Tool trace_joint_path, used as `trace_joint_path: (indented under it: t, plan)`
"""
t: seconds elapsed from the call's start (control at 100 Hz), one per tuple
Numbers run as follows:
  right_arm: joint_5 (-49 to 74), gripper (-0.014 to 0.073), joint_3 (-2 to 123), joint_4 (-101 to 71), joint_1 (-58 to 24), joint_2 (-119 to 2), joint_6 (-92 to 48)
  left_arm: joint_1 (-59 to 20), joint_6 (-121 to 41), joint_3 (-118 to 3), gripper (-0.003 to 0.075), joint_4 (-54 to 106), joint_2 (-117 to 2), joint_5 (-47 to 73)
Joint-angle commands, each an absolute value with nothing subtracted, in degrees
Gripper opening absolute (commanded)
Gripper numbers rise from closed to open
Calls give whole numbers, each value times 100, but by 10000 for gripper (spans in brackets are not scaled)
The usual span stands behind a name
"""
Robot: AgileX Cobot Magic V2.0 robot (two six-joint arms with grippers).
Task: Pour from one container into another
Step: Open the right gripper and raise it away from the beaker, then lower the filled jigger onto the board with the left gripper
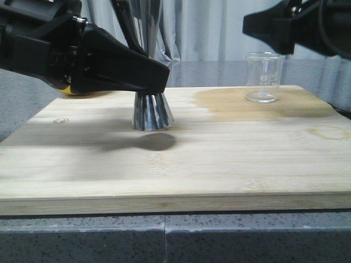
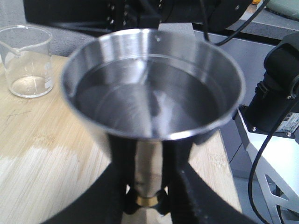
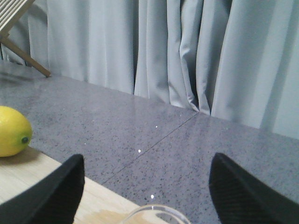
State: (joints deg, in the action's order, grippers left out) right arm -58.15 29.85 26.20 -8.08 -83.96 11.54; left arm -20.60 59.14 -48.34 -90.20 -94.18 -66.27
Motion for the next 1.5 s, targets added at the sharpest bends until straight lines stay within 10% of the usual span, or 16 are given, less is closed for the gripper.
trace_joint_path:
  t: [0.0,0.77,1.49]
  plan:
    - [-6073,505,3087,2505,-770,-7888,1111,-2103,5970,-4998,102,-8747,-9159,-7782]
    - [-3288,505,3087,3556,-782,-4553,2303,-1821,6138,-5427,102,-9150,-9159,-7694]
    - [-3119,503,3087,3796,-1110,-4246,2666,-1073,6138,-5427,102,-9406,-9159,-7489]
